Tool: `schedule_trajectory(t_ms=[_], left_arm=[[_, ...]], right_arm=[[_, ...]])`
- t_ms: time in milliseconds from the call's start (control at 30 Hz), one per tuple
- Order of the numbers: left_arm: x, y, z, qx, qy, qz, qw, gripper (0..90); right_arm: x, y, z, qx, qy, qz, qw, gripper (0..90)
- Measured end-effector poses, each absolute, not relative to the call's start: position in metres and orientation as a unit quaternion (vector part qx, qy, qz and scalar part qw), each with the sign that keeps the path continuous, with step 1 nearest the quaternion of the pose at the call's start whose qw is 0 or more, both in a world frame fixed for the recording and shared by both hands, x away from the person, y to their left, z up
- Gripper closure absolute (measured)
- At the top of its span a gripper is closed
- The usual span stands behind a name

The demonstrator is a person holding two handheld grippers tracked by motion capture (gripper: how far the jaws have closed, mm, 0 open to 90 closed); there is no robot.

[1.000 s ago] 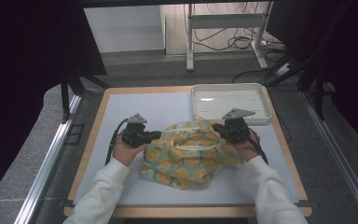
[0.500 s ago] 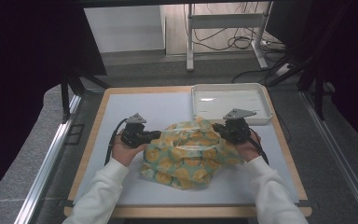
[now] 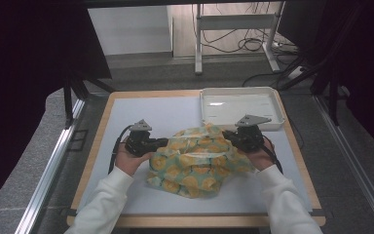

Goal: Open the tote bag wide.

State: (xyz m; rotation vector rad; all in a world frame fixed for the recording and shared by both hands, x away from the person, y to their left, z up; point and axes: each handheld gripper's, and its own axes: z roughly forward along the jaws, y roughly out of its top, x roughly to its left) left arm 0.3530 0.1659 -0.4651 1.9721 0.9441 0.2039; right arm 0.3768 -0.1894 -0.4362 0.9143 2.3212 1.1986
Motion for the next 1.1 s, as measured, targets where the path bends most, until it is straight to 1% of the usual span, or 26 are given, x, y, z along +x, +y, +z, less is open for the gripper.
schedule_trajectory(t_ms=[233,433,1100], left_arm=[[0.343,0.171,-0.463,0.795,0.381,0.077,0.466,90.0],[0.336,0.169,-0.462,0.798,0.376,0.08,0.463,90.0],[0.313,0.169,-0.463,0.804,0.363,0.077,0.465,89.8]], right_arm=[[0.365,-0.194,-0.432,0.323,0.82,0.439,0.176,88.2],[0.356,-0.194,-0.43,0.32,0.821,0.44,0.175,88.2],[0.336,-0.2,-0.439,0.31,0.832,0.435,0.152,88.2]])
